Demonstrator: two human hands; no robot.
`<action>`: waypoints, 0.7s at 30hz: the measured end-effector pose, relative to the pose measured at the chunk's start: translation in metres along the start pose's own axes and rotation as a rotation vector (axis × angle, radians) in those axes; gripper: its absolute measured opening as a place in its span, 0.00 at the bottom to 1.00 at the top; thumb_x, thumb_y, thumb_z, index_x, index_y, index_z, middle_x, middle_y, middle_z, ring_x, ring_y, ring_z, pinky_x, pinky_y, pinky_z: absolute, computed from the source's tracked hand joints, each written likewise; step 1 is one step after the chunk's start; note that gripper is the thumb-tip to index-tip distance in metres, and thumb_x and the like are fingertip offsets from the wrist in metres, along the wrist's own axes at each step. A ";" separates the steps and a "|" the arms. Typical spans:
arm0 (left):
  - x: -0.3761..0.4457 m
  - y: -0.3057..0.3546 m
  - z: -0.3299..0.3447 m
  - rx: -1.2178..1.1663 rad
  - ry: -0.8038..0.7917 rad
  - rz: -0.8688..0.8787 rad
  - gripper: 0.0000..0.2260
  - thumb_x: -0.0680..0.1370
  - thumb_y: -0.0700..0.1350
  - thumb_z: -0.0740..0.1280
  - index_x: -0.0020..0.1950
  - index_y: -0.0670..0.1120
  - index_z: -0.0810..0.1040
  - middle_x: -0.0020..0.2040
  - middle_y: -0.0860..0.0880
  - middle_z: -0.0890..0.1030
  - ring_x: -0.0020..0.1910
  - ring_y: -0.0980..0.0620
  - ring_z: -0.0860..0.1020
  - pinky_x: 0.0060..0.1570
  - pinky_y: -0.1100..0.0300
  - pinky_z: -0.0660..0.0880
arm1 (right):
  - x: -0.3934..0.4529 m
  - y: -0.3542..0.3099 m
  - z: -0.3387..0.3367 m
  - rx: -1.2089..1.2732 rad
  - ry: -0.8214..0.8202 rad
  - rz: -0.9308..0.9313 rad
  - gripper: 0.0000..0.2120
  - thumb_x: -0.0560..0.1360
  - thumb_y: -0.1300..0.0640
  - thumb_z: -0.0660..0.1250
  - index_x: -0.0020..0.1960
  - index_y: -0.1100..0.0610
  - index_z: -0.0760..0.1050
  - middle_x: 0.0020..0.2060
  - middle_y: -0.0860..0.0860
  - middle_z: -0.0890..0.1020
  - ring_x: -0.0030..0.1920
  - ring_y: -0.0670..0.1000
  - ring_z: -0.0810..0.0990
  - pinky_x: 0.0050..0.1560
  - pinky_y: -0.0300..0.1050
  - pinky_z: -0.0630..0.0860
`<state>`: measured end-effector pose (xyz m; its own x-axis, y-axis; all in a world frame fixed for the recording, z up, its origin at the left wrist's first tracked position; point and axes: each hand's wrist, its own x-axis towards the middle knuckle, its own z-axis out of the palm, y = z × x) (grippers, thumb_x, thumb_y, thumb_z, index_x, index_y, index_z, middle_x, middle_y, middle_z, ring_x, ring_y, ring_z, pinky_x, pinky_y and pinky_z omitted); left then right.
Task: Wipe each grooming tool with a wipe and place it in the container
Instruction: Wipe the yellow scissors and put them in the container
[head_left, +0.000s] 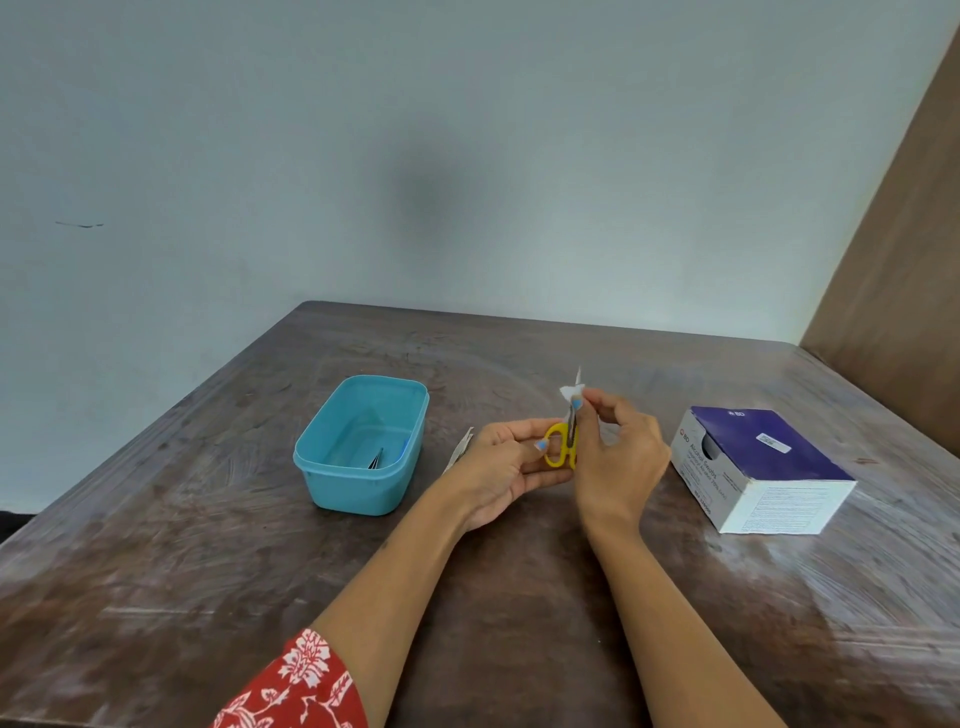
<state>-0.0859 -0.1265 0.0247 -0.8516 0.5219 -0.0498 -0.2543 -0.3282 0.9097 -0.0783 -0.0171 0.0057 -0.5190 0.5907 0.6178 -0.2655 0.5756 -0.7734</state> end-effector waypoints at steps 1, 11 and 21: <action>-0.001 -0.001 0.001 0.005 0.001 -0.001 0.13 0.79 0.31 0.55 0.55 0.39 0.77 0.48 0.42 0.81 0.44 0.52 0.82 0.45 0.59 0.81 | 0.000 -0.001 0.000 0.003 -0.002 -0.001 0.05 0.72 0.58 0.70 0.48 0.51 0.81 0.38 0.43 0.79 0.43 0.46 0.76 0.51 0.60 0.74; 0.004 -0.007 0.004 0.249 0.176 0.162 0.12 0.77 0.33 0.62 0.59 0.38 0.77 0.44 0.46 0.82 0.37 0.57 0.83 0.35 0.65 0.79 | -0.003 0.000 0.002 -0.033 -0.054 0.032 0.04 0.72 0.56 0.70 0.46 0.51 0.81 0.39 0.46 0.81 0.44 0.45 0.75 0.53 0.59 0.73; 0.003 -0.010 0.003 0.507 0.184 0.152 0.14 0.77 0.30 0.60 0.61 0.37 0.75 0.52 0.39 0.81 0.44 0.50 0.81 0.39 0.65 0.80 | 0.000 -0.004 0.000 0.030 -0.005 0.080 0.04 0.72 0.58 0.70 0.45 0.49 0.80 0.38 0.42 0.79 0.43 0.46 0.77 0.54 0.59 0.72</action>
<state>-0.0843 -0.1195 0.0163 -0.9389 0.3373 0.0679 0.0913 0.0540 0.9944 -0.0772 -0.0193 0.0084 -0.5439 0.6309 0.5533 -0.2472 0.5096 -0.8241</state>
